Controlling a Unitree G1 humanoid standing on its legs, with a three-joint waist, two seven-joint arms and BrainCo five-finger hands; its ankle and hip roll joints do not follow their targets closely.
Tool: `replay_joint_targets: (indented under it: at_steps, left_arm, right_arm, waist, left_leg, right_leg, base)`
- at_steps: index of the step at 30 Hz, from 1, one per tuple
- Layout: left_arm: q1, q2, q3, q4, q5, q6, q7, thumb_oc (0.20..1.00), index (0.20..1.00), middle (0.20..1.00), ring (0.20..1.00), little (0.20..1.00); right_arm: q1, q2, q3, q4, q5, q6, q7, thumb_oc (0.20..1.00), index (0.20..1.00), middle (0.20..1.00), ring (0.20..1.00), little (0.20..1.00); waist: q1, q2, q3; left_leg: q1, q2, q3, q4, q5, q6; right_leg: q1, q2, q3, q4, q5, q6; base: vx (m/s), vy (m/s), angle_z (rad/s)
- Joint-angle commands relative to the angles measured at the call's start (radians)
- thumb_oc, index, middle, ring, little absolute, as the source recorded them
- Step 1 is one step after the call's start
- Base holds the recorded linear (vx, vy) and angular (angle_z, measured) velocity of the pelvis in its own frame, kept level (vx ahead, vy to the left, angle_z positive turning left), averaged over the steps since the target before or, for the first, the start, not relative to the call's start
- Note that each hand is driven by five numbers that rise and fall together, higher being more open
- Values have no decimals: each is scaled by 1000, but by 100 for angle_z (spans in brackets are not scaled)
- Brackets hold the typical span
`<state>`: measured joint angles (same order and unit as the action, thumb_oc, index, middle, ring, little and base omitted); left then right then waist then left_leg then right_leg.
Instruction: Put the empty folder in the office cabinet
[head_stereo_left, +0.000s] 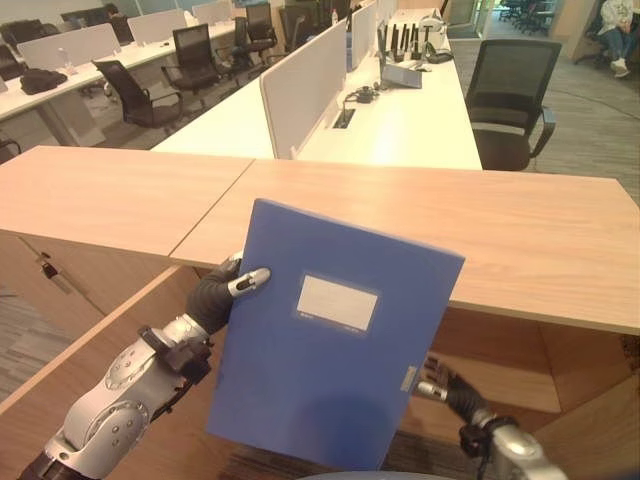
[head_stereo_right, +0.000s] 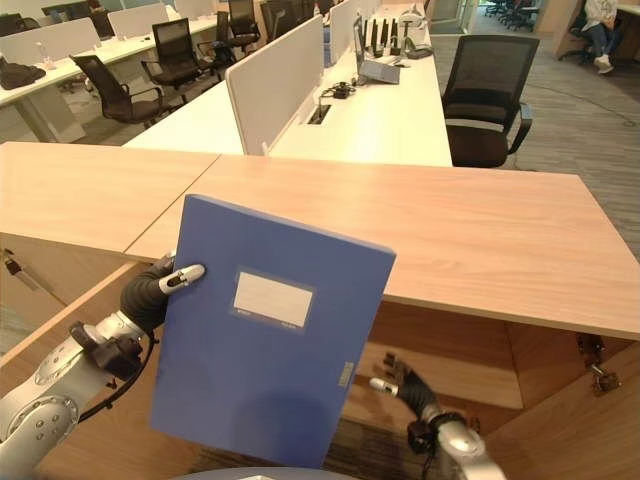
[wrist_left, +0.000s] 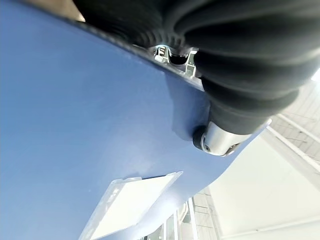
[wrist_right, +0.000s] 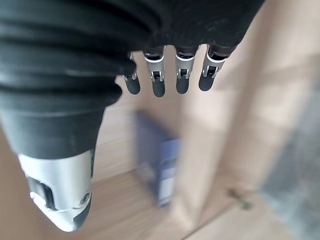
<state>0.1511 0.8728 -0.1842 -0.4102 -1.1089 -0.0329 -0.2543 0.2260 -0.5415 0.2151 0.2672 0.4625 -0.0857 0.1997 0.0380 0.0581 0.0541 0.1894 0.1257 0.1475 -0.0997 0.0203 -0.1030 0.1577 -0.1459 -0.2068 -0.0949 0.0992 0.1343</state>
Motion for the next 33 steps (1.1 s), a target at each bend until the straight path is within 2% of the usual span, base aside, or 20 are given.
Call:
replay_joint_targets:
  at_steps: [1,5,10,23,27,33]
  left_arm:
    - [-80,19,78,-16,32,-57,-30,200,200,200,200,200]
    - [-70,-4,92,-7,54,-54,-39,200,200,200,200,200]
    - [-61,-65,153,8,95,-64,-32,200,200,200,200,200]
    - [-72,-108,248,24,158,-94,-32,200,200,200,200,200]
    - [-84,-161,272,20,210,-119,5,200,200,200,200,200]
    - [-86,-221,264,0,252,-118,19,200,200,200,200,200]
  right_arm:
    - [-71,-21,-21,36,78,-35,52,1000,1000,1000,1000,1000]
    - [-63,-53,-33,-27,79,-23,78,1000,1000,1000,1000,1000]
    - [-62,-67,-65,-170,156,-4,122,1000,1000,1000,1000,1000]
    - [-55,-99,-65,-249,180,38,198,1000,1000,1000,1000,1000]
    - [-65,-53,-72,-316,224,34,182,1000,1000,1000,1000,1000]
    - [-76,-11,-55,-404,232,45,179,1000,1000,1000,1000,1000]
  waist:
    - [-24,-35,27]
    - [-30,-38,24]
    - [-31,-44,19]
    - [-26,-48,13]
    - [-26,-49,13]
    - [-29,-49,15]
  left_leg:
    - [-9,-43,-54,12,-29,19]
    - [-9,-43,-52,12,-31,20]
    - [-10,-40,-49,12,-30,21]
    - [-18,-39,-55,12,-26,20]
    - [-21,-37,-54,12,-28,20]
    - [-23,-38,-53,12,-31,22]
  right_leg:
    - [52,32,24,28,-143,10]
    - [51,33,27,27,-143,10]
    - [48,34,30,24,-144,8]
    - [46,39,31,21,-148,4]
    - [43,39,34,20,-148,2]
    - [40,41,38,19,-149,-1]
  base:
    - [0,0,0]
    - [0,0,-1]
    - [1,-1,-1]
    - [0,0,0]
    - [0,0,0]
    - [0,0,0]
